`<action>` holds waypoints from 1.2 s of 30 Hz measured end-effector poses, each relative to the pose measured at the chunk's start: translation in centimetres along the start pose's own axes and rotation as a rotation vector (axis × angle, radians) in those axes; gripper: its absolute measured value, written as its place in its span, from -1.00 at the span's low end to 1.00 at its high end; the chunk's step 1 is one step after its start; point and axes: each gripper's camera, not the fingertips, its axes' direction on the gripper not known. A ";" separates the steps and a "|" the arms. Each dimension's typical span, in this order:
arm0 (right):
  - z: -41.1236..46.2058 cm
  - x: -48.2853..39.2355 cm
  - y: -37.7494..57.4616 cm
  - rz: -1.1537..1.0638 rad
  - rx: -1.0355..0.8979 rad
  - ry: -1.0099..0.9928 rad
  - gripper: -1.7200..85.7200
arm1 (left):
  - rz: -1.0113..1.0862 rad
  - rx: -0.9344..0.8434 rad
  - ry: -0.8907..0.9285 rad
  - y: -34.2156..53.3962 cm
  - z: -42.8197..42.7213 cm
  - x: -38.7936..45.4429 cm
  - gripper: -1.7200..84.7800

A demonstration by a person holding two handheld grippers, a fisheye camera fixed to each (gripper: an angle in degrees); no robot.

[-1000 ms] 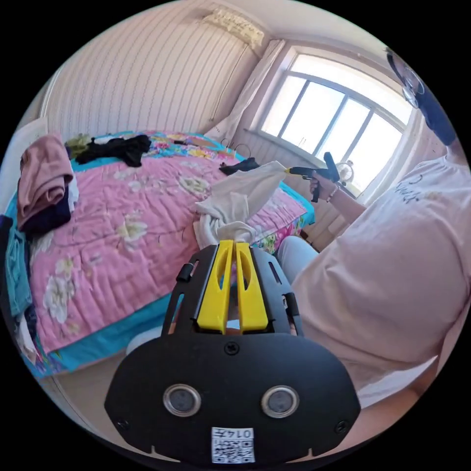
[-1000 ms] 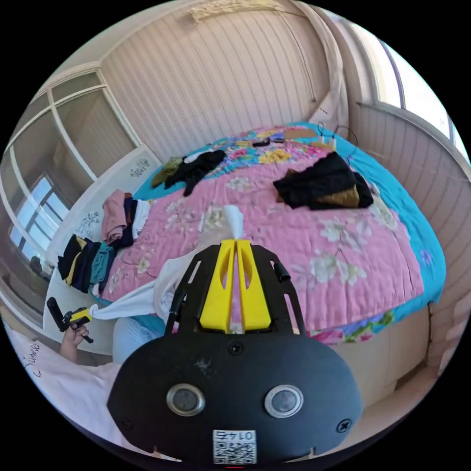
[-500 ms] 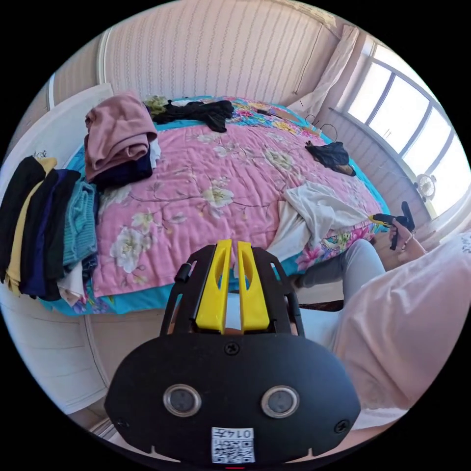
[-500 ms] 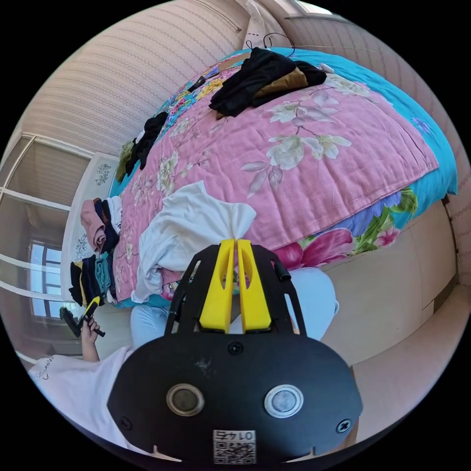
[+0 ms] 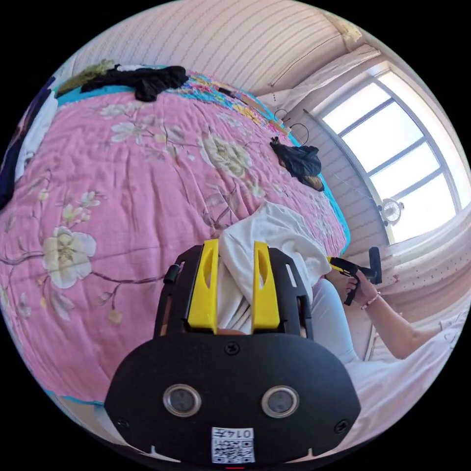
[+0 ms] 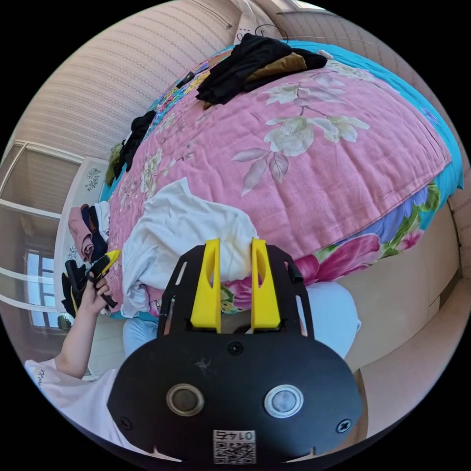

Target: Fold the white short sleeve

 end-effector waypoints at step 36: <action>-34.7 -12.9 11.7 -1.019 0.761 -0.359 -0.94 | 0.659 0.865 -0.178 14.6 -48.9 27.0 -0.98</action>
